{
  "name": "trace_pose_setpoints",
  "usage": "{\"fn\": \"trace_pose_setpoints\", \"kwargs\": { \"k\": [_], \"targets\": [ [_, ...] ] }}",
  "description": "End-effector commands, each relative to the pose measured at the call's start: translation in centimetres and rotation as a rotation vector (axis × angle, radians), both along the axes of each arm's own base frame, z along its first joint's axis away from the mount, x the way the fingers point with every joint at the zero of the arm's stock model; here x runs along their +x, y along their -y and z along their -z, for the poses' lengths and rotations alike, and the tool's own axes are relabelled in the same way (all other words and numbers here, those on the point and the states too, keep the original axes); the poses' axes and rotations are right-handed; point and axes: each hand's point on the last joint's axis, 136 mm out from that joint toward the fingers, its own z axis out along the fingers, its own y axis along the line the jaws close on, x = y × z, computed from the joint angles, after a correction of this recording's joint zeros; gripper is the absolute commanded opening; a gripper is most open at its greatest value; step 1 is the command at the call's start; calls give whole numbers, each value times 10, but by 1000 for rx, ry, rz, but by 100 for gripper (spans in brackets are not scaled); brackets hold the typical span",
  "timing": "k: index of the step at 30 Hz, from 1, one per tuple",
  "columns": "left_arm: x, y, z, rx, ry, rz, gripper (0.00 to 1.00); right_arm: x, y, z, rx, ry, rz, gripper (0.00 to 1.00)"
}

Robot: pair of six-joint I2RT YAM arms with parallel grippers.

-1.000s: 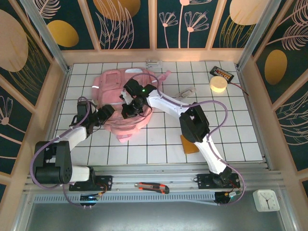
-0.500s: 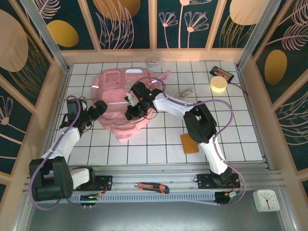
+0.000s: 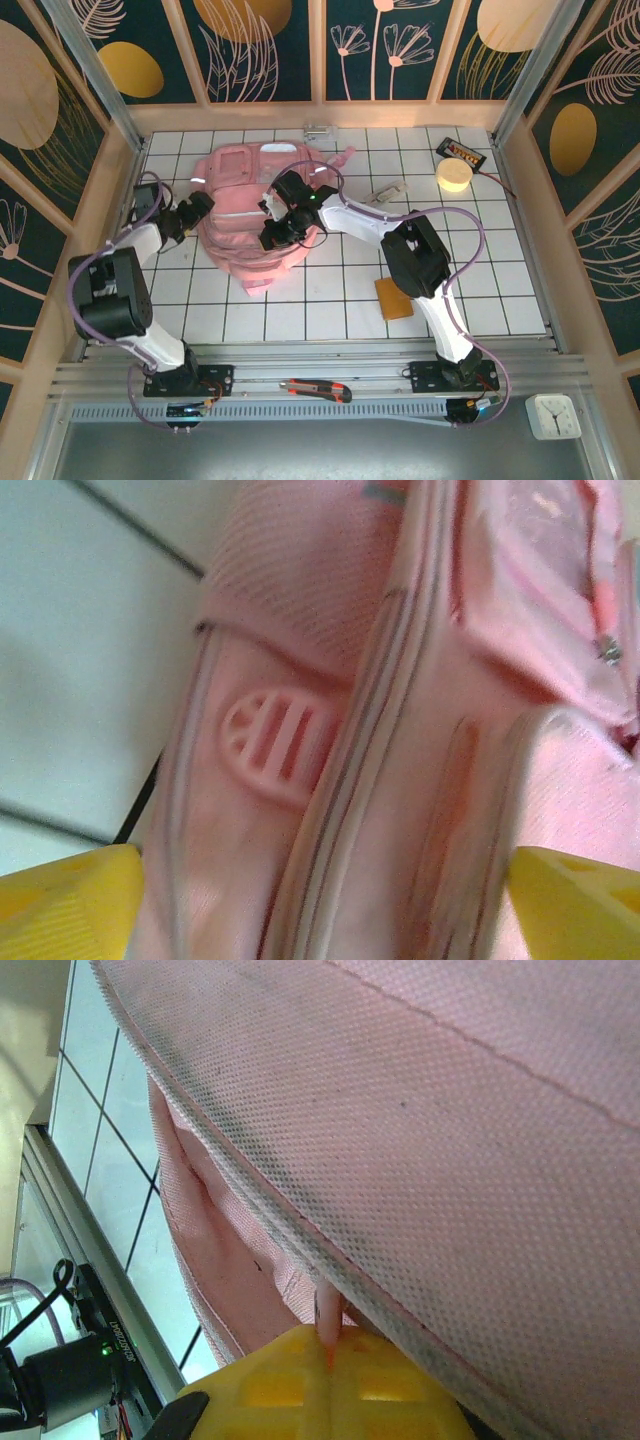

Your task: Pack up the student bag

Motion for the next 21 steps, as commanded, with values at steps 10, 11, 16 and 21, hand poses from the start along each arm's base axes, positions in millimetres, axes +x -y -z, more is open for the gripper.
{"fn": "trace_pose_setpoints", "kwargs": {
  "k": [10,11,16,21],
  "targets": [
    [42,7,15,-109,39,68,20,1,-2,-13,7,-8,-5,0],
    [40,9,14,-126,47,68,13,2,-1,-13,7,-8,-3,0],
    [20,18,19,-166,47,67,0,0,4,-11,1,-16,-3,0],
    [-8,30,28,-218,33,69,0,-4,10,-11,4,-17,4,0]
  ]
}}
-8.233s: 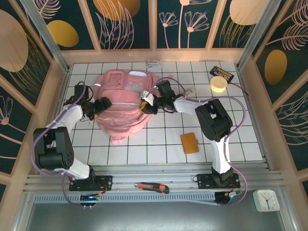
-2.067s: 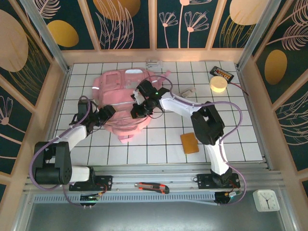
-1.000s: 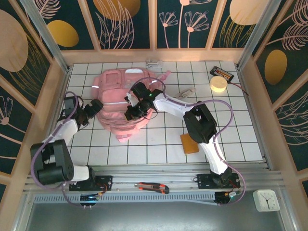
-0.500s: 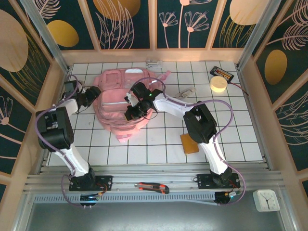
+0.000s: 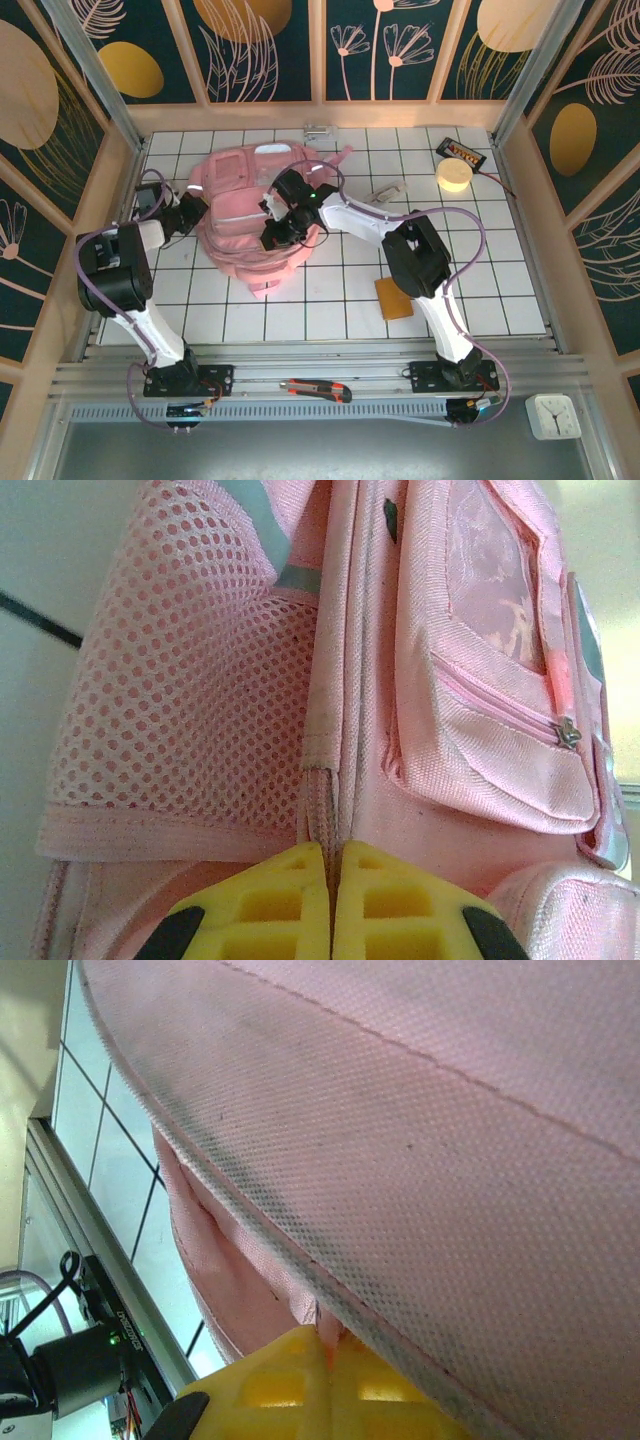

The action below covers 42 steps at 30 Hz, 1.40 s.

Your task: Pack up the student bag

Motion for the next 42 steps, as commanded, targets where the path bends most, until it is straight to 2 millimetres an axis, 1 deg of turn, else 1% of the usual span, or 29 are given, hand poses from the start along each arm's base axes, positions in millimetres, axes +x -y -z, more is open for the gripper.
{"fn": "trace_pose_setpoints", "kwargs": {
  "k": [1,2,3,4,8,10,13,18,21,25,31,34,36,38,42],
  "targets": [
    [-29,23,8,-96,-41,41,0,-2,6,-10,18,9,8,0],
    [-35,29,8,-111,-40,42,0,-3,9,-9,18,7,12,0],
    [-43,36,15,-128,-61,43,0,-4,11,-11,21,7,18,0],
    [-47,42,6,-137,-43,46,0,-4,15,-9,19,4,23,0],
    [-68,76,0,-210,-38,38,0,-6,29,-10,14,4,45,0],
    [-75,86,-5,-247,-24,16,0,-15,30,-9,13,-11,23,0],
    [-80,96,-12,-288,-11,-3,0,-34,28,-6,0,-18,-37,0],
    [-78,97,-18,-261,2,-3,0,-63,17,-6,-7,1,-174,0],
    [-77,96,-18,-261,0,-7,0,-73,11,-10,-14,17,-229,0],
    [-79,98,-20,-278,10,-14,0,-84,-5,-19,12,13,-276,0],
    [-82,106,-25,-284,20,-15,0,-83,-38,-21,47,-27,-290,0],
    [-84,111,-28,-284,25,-8,0,-76,-56,-26,64,-37,-280,0],
    [-87,112,-28,-285,25,-9,0,-72,-64,-29,75,-41,-266,0],
    [-90,110,-27,-277,23,-17,0,-69,-68,-32,85,-40,-254,0],
    [-95,107,-26,-244,22,-20,0,-67,-67,-35,88,-45,-232,0]
  ]
}}
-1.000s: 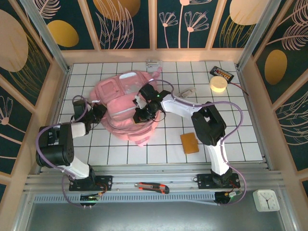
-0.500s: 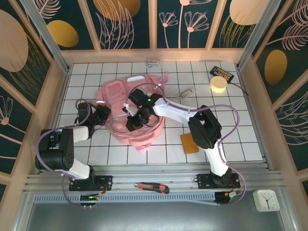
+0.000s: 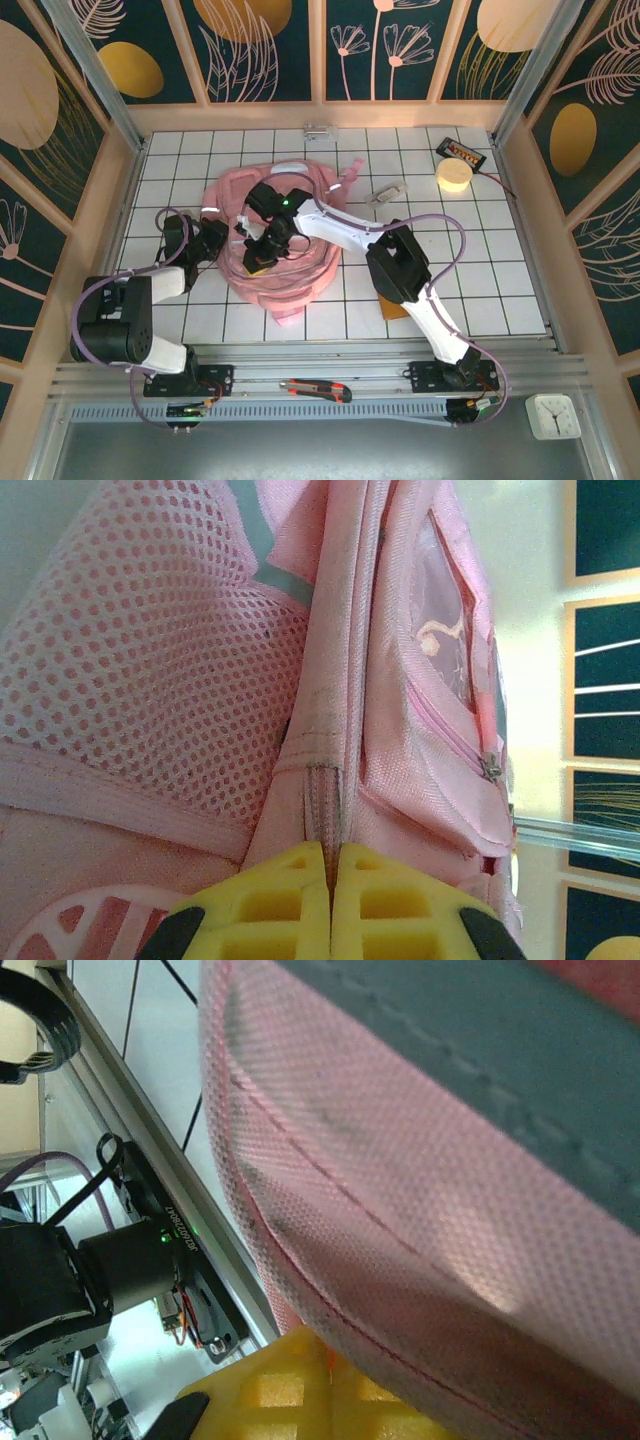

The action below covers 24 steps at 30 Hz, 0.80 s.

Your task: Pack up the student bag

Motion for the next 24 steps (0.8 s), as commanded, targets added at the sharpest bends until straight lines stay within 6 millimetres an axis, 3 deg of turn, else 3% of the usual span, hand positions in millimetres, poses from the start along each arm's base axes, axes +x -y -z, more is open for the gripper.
{"fn": "trace_pose_setpoints", "kwargs": {
  "k": [1,16,20,24],
  "targets": [
    [-19,38,-7,-53,7,168,0,8,-35,-27,164,72,-14,0],
    [-19,45,-8,-66,6,170,0,22,-66,-36,200,81,33,0],
    [-20,44,-7,-36,-1,183,0,21,-50,-36,181,81,51,20],
    [-21,45,-5,-3,-4,213,0,25,-15,-34,194,58,138,29]
  ]
}}
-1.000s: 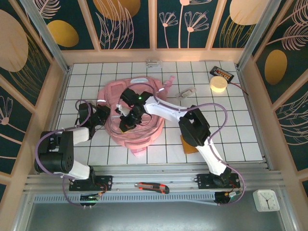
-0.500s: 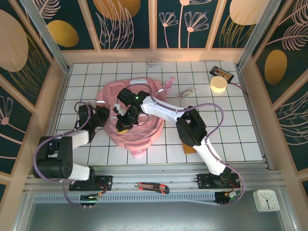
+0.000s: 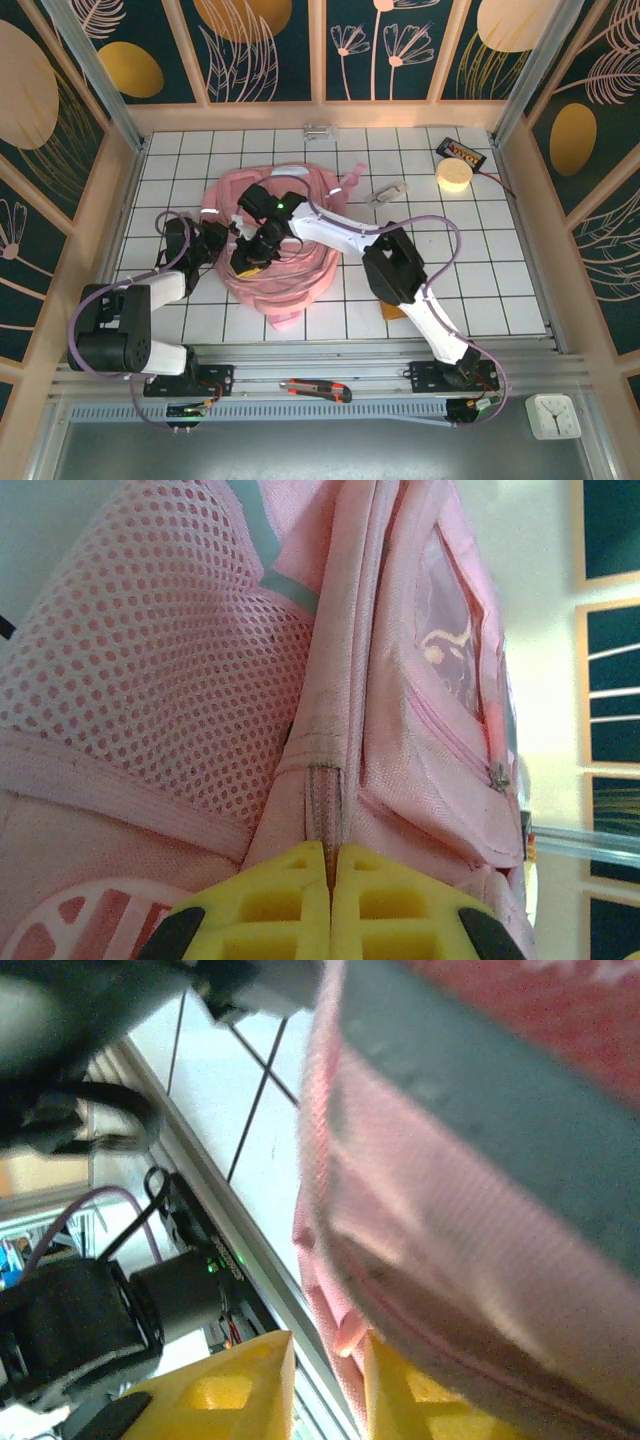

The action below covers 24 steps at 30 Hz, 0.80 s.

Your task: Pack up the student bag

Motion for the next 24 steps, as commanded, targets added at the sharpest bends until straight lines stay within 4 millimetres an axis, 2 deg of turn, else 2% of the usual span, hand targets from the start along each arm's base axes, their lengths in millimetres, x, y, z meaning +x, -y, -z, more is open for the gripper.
{"fn": "trace_pose_setpoints", "kwargs": {
  "k": [1,4,7,13,15,21,24],
  "targets": [
    [-16,44,-9,-45,3,220,0,32,10,-32,167,110,103,34],
    [-17,46,-8,-31,2,244,5,44,43,-21,174,71,225,39],
    [-19,47,-9,-5,2,269,15,59,61,-23,196,68,315,43],
    [-27,46,-13,84,-4,333,41,80,74,-36,248,65,407,45],
    [-32,47,-16,110,7,359,48,83,75,-37,257,61,423,45],
    [-42,53,-23,127,36,431,49,88,73,-32,245,57,436,44],
    [-47,58,-26,109,52,459,49,91,75,-36,254,53,456,45]
  ]
}}
